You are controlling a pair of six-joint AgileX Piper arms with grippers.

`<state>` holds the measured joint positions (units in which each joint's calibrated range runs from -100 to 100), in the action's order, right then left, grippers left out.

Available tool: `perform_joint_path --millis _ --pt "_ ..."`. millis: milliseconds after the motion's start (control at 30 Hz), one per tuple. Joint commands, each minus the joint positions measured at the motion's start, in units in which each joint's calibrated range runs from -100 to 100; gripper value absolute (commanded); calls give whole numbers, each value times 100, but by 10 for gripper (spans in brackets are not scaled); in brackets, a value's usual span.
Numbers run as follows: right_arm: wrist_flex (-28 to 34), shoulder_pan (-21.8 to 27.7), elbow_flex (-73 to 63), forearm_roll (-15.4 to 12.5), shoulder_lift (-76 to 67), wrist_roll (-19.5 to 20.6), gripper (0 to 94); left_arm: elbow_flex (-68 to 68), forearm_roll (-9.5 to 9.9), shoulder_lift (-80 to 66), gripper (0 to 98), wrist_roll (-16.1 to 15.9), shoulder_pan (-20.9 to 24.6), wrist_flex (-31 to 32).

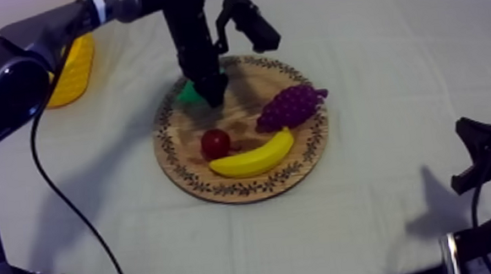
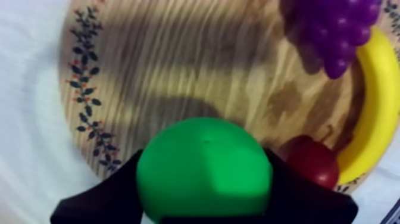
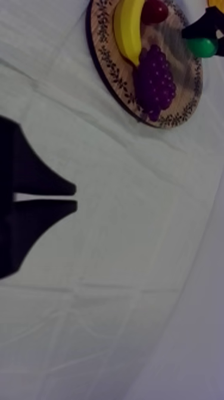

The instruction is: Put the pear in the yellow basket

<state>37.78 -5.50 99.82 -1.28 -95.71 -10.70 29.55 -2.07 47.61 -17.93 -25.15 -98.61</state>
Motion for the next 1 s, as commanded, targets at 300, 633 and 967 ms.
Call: perform_joint_path --millis 300,633,967 --pt "4 -1 -5 -1 -4 -2 4 -57 23 -1151 495 97 -80 -112" --pt "4 -1 -5 -1 -4 -2 4 -154 69 -1923 485 247 61 -115" --pt "4 -1 -5 -1 -4 -2 4 -158 84 -2302 476 478 396 -115"
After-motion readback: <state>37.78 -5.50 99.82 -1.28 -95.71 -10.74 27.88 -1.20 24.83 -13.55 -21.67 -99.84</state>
